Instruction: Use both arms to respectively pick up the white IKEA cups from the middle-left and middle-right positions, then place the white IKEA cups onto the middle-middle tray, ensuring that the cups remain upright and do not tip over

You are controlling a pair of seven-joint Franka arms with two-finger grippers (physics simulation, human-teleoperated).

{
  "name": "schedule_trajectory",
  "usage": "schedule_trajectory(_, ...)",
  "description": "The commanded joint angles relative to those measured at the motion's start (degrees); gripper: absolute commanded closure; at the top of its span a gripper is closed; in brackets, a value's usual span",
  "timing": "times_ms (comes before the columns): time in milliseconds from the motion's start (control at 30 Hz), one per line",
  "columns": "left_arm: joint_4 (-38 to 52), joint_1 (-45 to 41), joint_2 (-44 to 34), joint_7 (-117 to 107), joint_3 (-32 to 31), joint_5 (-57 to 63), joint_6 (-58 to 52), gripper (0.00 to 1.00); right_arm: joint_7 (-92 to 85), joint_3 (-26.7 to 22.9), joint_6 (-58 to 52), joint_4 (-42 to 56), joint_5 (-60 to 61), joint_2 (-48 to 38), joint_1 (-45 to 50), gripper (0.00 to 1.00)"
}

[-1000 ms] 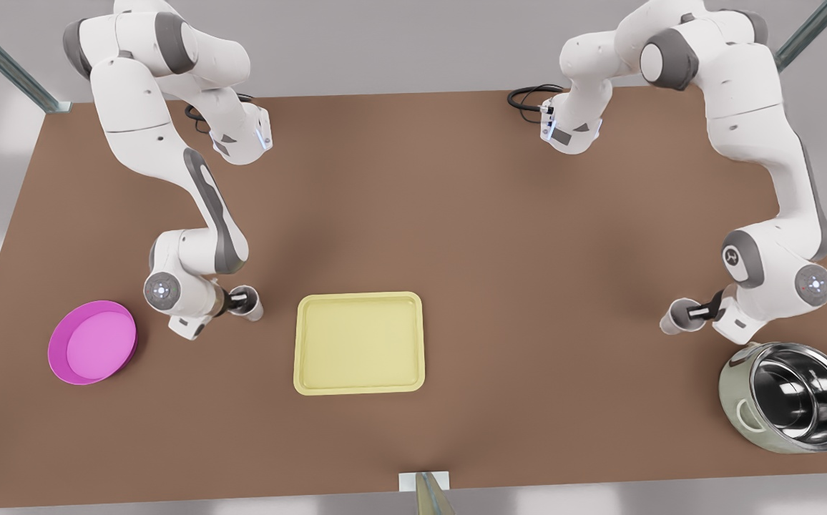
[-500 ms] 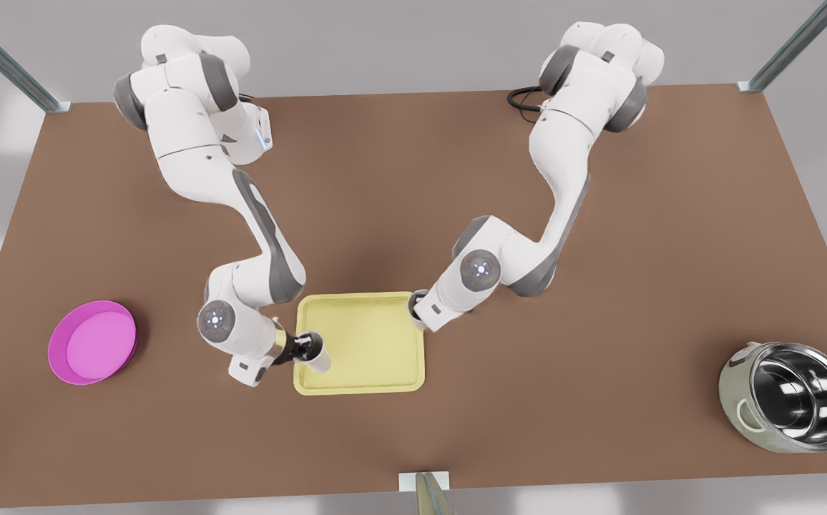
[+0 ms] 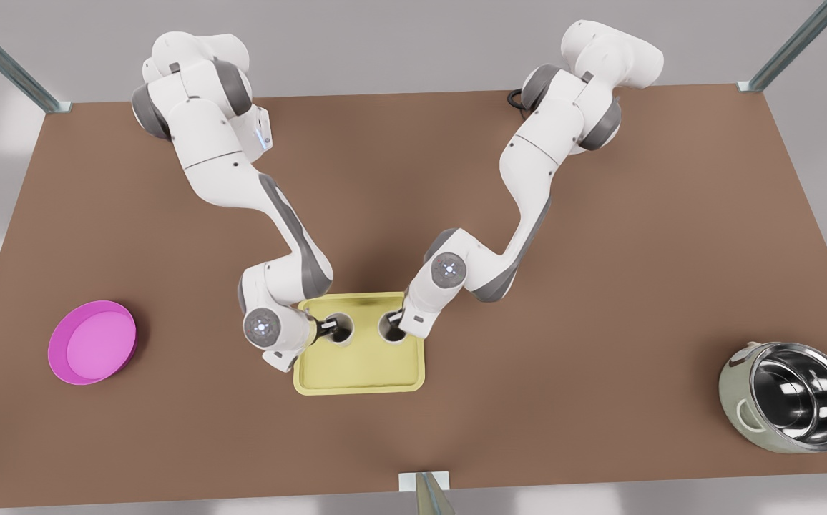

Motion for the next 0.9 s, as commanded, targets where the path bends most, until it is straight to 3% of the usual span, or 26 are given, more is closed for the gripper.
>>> schedule_trajectory(0, 0.05, -0.09, -0.07, -24.32, -0.01, 0.81, 1.38, 0.15, 6.5, -0.01, -1.14, 0.12, 1.77, -0.01, 0.01, 0.0)
schedule_trajectory(233, -0.04, -0.09, -0.24, -24.41, -0.01, 0.81, 1.2, 0.09, 5.62, -0.18, -1.41, 0.03, 1.86, -1.86, -0.34, 0.0)
schedule_trajectory(267, -0.04, 0.0, -0.42, -24.41, 0.08, 0.81, -0.46, 0.0, 5.71, -0.18, -2.99, -0.15, 1.86, -3.17, -0.34, 0.0)
schedule_trajectory(367, 0.13, 0.17, -1.3, -24.32, 0.08, 0.98, -4.93, 0.0, 5.54, -0.71, -13.17, -0.41, 0.37, -9.76, -3.85, 0.0)
schedule_trajectory(433, 3.45, 1.57, -4.72, -24.06, 2.81, 0.81, -19.15, 0.0, -0.34, -0.71, -15.29, -0.32, -4.64, -10.3, -8.86, 0.0)
schedule_trajectory(467, 9.61, 3.07, -6.47, -23.01, 5.08, 0.98, -34.34, 0.0, -2.72, -0.71, -15.29, -0.32, -8.23, -9.94, -12.63, 0.0)
schedule_trajectory(500, 10.07, 3.95, -11.39, -10.91, 9.12, 1.25, -47.8, 0.0, -3.34, -0.8, -15.29, -0.06, -11.14, -10.03, -15.8, 0.0)
schedule_trajectory(600, 10.07, 15.37, -18.79, 23.13, 11.33, 3.62, -62.07, 0.0, -3.25, -0.54, -24.43, -0.59, -12.73, -18.02, -17.22, 0.0)
schedule_trajectory(667, 10.07, 17.84, -20.54, 29.2, 11.42, 3.71, -63.04, 0.0, -4.66, -0.27, -29.97, -3.83, -12.03, -28.65, -17.57, 0.0)
schedule_trajectory(700, 8.32, 19.41, -24.14, 37.25, 10.37, 3.62, -62.87, 0.0, -5.01, -0.62, -27.79, -12.07, -11.76, -37.86, -18.0, 0.0)
schedule_trajectory(733, 0.52, 25.3, -30.54, 52.71, 5.62, 5.54, -61.12, 0.0, -4.84, -0.71, -26.36, -14.74, -11.76, -40.88, -18.62, 0.0)
schedule_trajectory(800, -14.28, 25.57, -40.76, 57.33, 5.62, 7.49, -48.37, 0.0, -4.22, -1.76, -28.65, -10.35, -11.76, -40.35, -18.97, 0.0)
schedule_trajectory(867, -14.28, 25.57, -41.2, 56.98, 5.8, 7.31, -50.47, 0.0, -4.84, -1.77, -28.65, -9.11, -11.94, -40.27, -19.68, 0.0)
